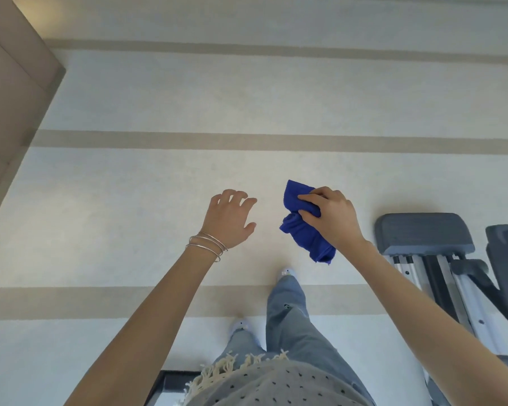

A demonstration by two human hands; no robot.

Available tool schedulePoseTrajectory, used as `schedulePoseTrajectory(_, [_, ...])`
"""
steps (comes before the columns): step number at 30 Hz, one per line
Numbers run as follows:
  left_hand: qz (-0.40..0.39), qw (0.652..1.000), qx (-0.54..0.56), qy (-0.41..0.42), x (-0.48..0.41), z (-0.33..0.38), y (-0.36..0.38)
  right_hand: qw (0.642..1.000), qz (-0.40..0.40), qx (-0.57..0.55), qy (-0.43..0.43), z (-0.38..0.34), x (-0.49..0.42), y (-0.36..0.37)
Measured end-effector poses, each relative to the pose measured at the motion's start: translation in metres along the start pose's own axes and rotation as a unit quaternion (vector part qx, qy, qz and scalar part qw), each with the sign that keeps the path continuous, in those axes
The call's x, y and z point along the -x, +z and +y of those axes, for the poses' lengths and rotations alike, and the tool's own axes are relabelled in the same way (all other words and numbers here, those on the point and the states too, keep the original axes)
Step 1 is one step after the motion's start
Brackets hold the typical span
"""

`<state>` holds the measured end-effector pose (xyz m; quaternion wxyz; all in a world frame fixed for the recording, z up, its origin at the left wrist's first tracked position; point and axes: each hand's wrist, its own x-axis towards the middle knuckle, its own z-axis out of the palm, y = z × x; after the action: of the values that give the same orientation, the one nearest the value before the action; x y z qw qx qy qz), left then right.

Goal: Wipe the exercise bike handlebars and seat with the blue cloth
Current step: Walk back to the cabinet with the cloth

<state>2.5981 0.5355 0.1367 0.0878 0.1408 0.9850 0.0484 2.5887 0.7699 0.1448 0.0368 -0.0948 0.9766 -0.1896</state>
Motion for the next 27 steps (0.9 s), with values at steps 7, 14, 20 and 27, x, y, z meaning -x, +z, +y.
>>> schedulePoseTrajectory(7, [-0.003, 1.000, 0.004, 0.016, -0.102, 0.029, -0.015, 1.000, -0.003, 0.005, 0.019, 0.062, -0.069, -0.024])
schedulePoseTrajectory(14, [-0.005, 1.000, 0.000, 0.011, -0.195, 0.059, -0.031, 1.000, -0.007, 0.000, 0.015, 0.122, -0.135, -0.055])
schedulePoseTrajectory(20, [-0.014, 1.000, -0.002, 0.025, -0.259, 0.082, -0.041, 1.000, -0.005, -0.006, 0.026, 0.161, -0.178, -0.076])
schedulePoseTrajectory(27, [-0.015, 0.999, -0.009, 0.046, -0.336, 0.075, -0.052, 0.999, 0.001, -0.004, 0.043, 0.187, -0.238, -0.085])
